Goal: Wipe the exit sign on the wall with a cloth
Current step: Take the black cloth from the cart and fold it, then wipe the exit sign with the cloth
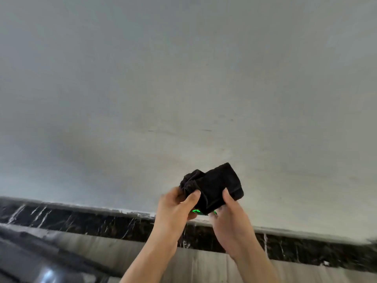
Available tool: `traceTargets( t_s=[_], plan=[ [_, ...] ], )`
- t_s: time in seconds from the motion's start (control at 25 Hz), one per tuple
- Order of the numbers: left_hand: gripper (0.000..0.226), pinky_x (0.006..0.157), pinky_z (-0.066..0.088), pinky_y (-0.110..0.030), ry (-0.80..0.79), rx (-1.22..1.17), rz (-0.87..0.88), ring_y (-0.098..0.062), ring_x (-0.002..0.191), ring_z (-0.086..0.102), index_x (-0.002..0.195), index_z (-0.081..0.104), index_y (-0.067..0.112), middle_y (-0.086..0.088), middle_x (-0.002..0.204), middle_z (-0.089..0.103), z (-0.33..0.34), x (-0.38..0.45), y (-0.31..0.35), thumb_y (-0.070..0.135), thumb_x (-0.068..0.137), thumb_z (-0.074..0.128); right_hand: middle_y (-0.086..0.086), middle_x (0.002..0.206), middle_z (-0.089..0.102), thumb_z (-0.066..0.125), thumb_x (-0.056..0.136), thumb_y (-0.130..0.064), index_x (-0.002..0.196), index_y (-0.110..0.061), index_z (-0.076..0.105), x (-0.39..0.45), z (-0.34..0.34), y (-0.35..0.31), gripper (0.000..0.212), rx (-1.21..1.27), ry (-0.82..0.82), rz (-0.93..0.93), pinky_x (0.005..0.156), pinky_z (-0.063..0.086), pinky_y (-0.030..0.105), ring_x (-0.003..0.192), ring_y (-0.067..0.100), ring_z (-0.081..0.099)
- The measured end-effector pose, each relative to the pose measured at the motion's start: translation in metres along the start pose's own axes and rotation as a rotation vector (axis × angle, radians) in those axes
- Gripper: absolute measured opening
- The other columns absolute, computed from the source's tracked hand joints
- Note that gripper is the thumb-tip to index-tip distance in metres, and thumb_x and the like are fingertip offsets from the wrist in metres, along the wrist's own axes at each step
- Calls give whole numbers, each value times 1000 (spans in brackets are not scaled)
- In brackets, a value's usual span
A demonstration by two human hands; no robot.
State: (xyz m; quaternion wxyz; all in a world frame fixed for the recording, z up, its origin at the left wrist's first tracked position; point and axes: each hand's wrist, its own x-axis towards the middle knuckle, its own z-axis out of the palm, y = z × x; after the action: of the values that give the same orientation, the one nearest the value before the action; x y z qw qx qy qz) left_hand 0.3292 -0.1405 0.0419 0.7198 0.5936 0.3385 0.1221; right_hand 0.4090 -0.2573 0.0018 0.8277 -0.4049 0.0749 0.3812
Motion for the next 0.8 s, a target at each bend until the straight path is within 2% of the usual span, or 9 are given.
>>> traceTargets(
  t_s=[0.08,0.16,0.24,0.32,0.4,0.48,0.56,0.64,0.8],
  plan=[
    [11,75,61,-31,52,112,-39,-9,82,72,103,69,19,5,90,78,5,15,-17,25,94,65,14,129,65,60,89,-29,133,-8,55,8,-18,-6,49,18,31,-93,108,37,41,123,27,58],
    [17,82,56,-28,152,321,26,-5,92,67,111,64,23,6,110,72,2,38,-32,30,97,57,12,124,68,55,94,-17,130,-9,57,23,-39,-8,36,30,130,-141,101,44,40,119,27,61],
    [28,87,46,-26,259,608,181,-8,110,56,126,56,25,5,132,57,-4,65,-43,33,99,51,9,119,71,54,96,-6,122,-13,60,39,-59,-6,28,6,240,-162,97,47,40,115,27,64],
    [39,101,42,-40,358,877,369,-22,132,41,136,47,22,-1,147,42,-9,100,-58,30,98,51,7,115,72,53,96,-3,118,-17,62,60,-83,5,28,-20,298,-170,95,47,40,112,25,65],
    [48,115,25,-48,397,1055,555,-30,146,20,143,41,16,-8,158,28,-12,138,-79,25,97,51,5,112,74,54,96,-7,117,-18,62,86,-109,25,26,-33,320,-153,93,47,37,112,24,64],
    [53,120,7,-44,410,1153,736,-31,149,9,148,36,13,-12,162,20,-15,177,-105,25,97,46,9,115,73,56,95,-13,123,-15,61,115,-138,53,29,-13,314,-107,96,46,37,114,26,64],
    [60,121,-2,-42,406,1226,920,-33,149,8,151,29,12,-14,162,17,-19,214,-130,26,95,43,15,120,70,59,91,-19,128,-14,58,143,-163,80,38,43,304,-54,101,44,43,114,32,63],
    [64,121,-1,-46,406,1290,1093,-35,149,10,152,25,12,-14,161,16,-20,251,-162,24,94,47,17,120,69,62,84,-23,128,-16,59,176,-189,111,44,110,274,-37,100,45,48,113,35,64],
    [64,120,4,-52,477,1388,1422,-34,146,16,151,26,12,-8,157,18,-31,317,-211,24,94,52,16,120,69,65,81,-16,129,-19,59,232,-232,169,48,69,150,-74,85,52,45,108,34,67]
  ],
)
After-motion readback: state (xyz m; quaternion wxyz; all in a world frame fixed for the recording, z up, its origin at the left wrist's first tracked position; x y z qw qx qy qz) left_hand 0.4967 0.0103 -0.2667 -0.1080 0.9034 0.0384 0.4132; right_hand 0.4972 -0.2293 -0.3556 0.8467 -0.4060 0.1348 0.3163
